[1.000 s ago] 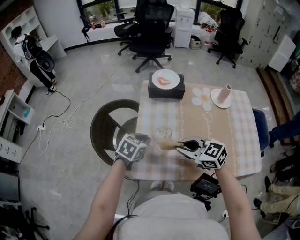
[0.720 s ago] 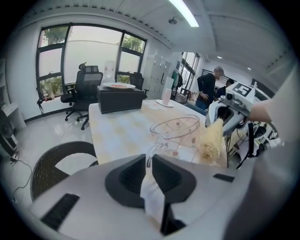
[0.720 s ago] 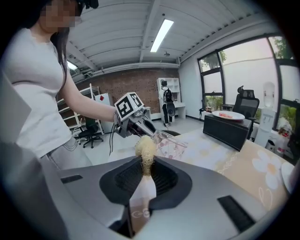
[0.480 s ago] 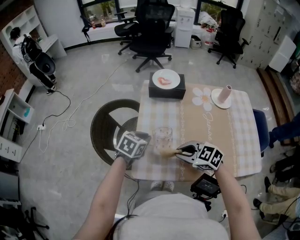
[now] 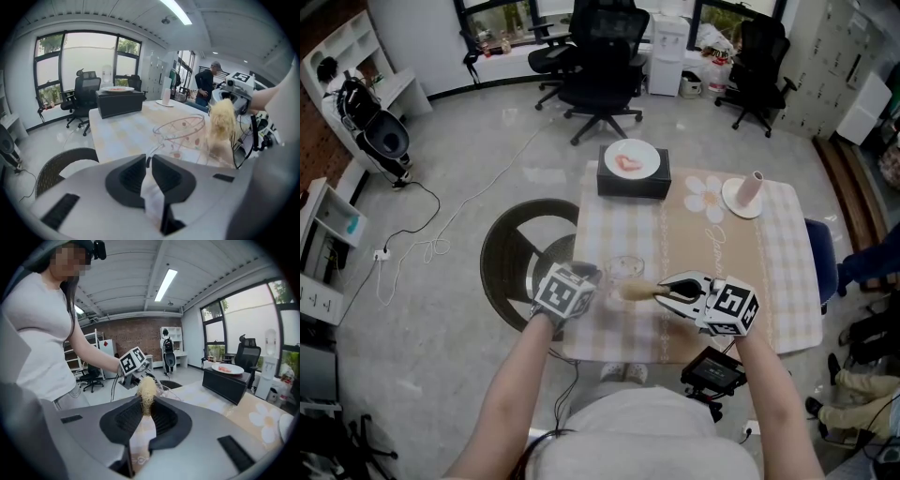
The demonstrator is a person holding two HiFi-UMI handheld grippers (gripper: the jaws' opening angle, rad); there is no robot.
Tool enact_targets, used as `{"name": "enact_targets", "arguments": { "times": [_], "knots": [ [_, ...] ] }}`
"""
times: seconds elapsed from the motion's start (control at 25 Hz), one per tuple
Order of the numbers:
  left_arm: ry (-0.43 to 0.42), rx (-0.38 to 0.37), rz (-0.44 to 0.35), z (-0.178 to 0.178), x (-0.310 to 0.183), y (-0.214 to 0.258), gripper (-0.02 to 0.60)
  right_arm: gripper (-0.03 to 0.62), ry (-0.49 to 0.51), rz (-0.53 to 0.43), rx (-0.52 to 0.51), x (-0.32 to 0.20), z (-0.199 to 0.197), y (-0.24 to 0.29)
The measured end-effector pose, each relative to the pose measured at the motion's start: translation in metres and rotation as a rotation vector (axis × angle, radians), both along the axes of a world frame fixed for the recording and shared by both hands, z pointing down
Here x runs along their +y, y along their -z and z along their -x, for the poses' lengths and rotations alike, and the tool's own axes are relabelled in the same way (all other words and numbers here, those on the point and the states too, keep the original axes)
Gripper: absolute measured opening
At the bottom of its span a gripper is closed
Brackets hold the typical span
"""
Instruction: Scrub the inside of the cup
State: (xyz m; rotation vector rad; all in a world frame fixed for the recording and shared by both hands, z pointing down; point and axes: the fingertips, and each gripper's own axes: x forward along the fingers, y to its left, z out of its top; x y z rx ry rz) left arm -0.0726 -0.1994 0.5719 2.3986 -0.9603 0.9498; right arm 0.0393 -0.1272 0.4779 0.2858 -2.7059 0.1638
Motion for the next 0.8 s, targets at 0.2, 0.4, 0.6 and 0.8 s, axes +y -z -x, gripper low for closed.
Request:
{"name": "enact_targets", "arguments": {
  "times": [0.2, 0.4, 0.6, 0.8],
  "knots": [
    [-0.005, -0.013, -0.021, -0.002, -0.004, -0.002, 0.044, 0.052, -0.054, -0.007, -0.023, -0.015, -0.004, 0.0],
    [-0.001, -0.012, -0.018, -0.001, -0.004, -0.002, 0.044, 0.052, -0.061, 0.034, -0.011, -0.013, -0.007, -0.015],
    [-0.001, -0.012, -0.014, 0.0, -0.004, -0.002, 0.044, 0.052, -0.036, 0.079, 0.049, -0.003, -0.008, -0.035],
    [-0.004, -0.012, -0.009, 0.001, -0.004, -0.002, 0.044, 0.052, -0.012, 0.098, 0.124, 0.004, -0.007, -0.05]
  ]
}}
